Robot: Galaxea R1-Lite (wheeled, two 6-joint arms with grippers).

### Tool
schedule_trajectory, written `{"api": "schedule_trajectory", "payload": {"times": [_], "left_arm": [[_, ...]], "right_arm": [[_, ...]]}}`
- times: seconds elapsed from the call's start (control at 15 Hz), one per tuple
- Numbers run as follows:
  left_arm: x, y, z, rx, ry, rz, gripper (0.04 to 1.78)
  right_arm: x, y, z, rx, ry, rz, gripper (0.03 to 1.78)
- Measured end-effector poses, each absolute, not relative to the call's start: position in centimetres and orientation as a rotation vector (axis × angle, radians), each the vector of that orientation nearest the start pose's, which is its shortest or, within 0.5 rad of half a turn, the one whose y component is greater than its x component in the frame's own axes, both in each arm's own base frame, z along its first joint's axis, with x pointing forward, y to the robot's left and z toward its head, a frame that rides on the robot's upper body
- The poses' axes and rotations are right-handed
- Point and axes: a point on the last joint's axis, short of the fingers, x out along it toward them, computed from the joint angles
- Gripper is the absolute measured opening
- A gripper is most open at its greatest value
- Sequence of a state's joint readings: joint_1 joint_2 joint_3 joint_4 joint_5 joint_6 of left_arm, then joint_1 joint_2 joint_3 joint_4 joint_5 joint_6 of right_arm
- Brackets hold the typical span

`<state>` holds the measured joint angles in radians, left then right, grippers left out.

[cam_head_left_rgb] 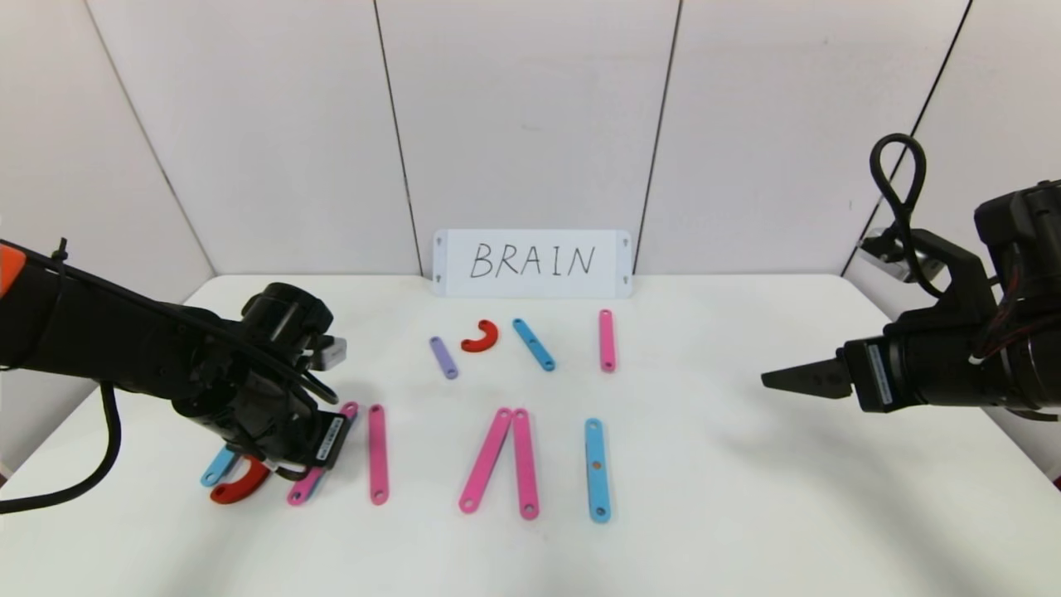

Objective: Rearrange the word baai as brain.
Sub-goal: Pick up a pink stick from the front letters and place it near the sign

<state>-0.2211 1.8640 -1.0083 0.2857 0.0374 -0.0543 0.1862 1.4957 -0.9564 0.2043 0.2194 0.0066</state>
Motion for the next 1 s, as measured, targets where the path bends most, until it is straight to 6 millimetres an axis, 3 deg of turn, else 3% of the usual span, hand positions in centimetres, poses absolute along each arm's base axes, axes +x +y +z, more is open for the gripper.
{"api": "schedule_trajectory", "payload": {"times": [0.33, 0.6, 1.0], "left_arm": [[29.3, -6.5, 11.9, 0.074, 1.114, -0.125, 0.30], [29.6, -6.4, 14.1, 0.063, 1.032, -0.128, 0.30], [33.2, -4.5, 18.2, 0.082, 0.887, -0.105, 0.30]], "right_arm": [[23.6, 5.0, 20.5, 0.018, 0.751, 0.385, 1.74], [23.5, 4.9, 20.5, 0.018, 0.750, 0.385, 1.74], [23.5, 4.9, 20.5, 0.018, 0.744, 0.385, 1.74]]}}
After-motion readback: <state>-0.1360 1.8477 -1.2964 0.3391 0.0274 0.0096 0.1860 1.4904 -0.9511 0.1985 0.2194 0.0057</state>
